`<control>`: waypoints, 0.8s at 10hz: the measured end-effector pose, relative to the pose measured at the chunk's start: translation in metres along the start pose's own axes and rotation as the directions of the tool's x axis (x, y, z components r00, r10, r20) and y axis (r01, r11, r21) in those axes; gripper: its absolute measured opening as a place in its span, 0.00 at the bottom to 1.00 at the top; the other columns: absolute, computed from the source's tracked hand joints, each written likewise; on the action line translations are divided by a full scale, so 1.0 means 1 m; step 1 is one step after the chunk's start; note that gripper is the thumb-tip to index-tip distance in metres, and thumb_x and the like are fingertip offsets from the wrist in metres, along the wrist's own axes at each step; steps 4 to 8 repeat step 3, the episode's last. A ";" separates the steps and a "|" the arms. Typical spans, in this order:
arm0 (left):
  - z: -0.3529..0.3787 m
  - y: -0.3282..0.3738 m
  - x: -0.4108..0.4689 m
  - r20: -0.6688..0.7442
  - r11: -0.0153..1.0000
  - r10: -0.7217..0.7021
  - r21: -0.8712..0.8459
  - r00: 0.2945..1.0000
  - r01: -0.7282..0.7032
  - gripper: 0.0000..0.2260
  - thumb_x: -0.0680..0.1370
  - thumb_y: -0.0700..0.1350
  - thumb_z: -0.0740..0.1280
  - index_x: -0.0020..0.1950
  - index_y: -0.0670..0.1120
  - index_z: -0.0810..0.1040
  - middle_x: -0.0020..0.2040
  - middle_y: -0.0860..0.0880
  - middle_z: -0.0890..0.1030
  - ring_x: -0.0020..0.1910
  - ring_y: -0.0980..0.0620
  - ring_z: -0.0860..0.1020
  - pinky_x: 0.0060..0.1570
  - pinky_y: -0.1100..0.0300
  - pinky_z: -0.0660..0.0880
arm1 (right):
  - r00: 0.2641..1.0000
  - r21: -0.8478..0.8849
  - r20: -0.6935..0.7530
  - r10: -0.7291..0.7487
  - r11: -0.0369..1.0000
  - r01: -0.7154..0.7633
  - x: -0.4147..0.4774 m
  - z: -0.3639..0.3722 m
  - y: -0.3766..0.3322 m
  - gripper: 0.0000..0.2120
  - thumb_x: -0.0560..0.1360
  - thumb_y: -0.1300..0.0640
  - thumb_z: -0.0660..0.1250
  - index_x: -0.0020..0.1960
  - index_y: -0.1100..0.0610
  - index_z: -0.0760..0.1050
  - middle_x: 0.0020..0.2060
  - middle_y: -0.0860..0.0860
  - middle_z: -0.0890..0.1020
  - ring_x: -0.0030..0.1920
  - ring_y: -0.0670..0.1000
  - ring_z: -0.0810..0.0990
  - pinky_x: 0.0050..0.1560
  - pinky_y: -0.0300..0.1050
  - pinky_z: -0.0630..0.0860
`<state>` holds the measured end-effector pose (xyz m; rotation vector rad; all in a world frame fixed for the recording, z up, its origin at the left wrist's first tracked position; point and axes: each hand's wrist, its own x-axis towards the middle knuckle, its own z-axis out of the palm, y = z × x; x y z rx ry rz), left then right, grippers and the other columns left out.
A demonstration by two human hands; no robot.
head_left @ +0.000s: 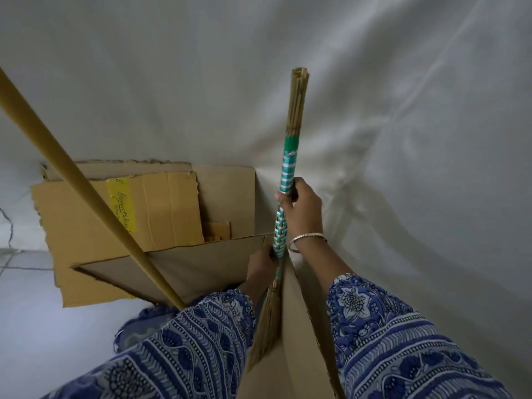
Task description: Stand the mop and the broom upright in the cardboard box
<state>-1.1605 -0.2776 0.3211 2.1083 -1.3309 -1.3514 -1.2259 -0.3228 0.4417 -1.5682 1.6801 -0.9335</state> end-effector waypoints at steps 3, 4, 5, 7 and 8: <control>-0.001 0.007 -0.001 0.019 0.994 -0.059 -0.091 0.998 0.061 0.16 0.78 0.41 0.62 0.65 0.41 0.70 0.63 0.40 0.77 0.61 0.41 0.75 0.61 0.51 0.74 | 0.995 0.090 -0.014 0.100 0.991 -0.098 0.001 -0.008 0.010 0.14 0.72 0.65 0.68 0.57 0.64 0.74 0.54 0.59 0.82 0.51 0.54 0.80 0.55 0.45 0.76; -0.001 0.007 -0.001 0.019 0.994 -0.059 -0.091 0.998 0.061 0.16 0.78 0.41 0.62 0.65 0.41 0.70 0.63 0.40 0.77 0.61 0.41 0.75 0.61 0.51 0.74 | 0.995 0.090 -0.014 0.100 0.991 -0.098 0.001 -0.008 0.010 0.14 0.72 0.65 0.68 0.57 0.64 0.74 0.54 0.59 0.82 0.51 0.54 0.80 0.55 0.45 0.76; -0.001 0.007 -0.001 0.019 0.994 -0.059 -0.091 0.998 0.061 0.16 0.78 0.41 0.62 0.65 0.41 0.70 0.63 0.40 0.77 0.61 0.41 0.75 0.61 0.51 0.74 | 0.995 0.090 -0.014 0.100 0.991 -0.098 0.001 -0.008 0.010 0.14 0.72 0.65 0.68 0.57 0.64 0.74 0.54 0.59 0.82 0.51 0.54 0.80 0.55 0.45 0.76; -0.001 0.007 -0.001 0.019 0.994 -0.059 -0.091 0.998 0.061 0.16 0.78 0.41 0.62 0.65 0.41 0.70 0.63 0.40 0.77 0.61 0.41 0.75 0.61 0.51 0.74 | 0.995 0.090 -0.014 0.100 0.991 -0.098 0.001 -0.008 0.010 0.14 0.72 0.65 0.68 0.57 0.64 0.74 0.54 0.59 0.82 0.51 0.54 0.80 0.55 0.45 0.76; -0.001 0.007 -0.001 0.019 0.994 -0.059 -0.091 0.998 0.061 0.16 0.78 0.41 0.62 0.65 0.41 0.70 0.63 0.40 0.77 0.61 0.41 0.75 0.61 0.51 0.74 | 0.995 0.090 -0.014 0.100 0.991 -0.098 0.001 -0.008 0.010 0.14 0.72 0.65 0.68 0.57 0.64 0.74 0.54 0.59 0.82 0.51 0.54 0.80 0.55 0.45 0.76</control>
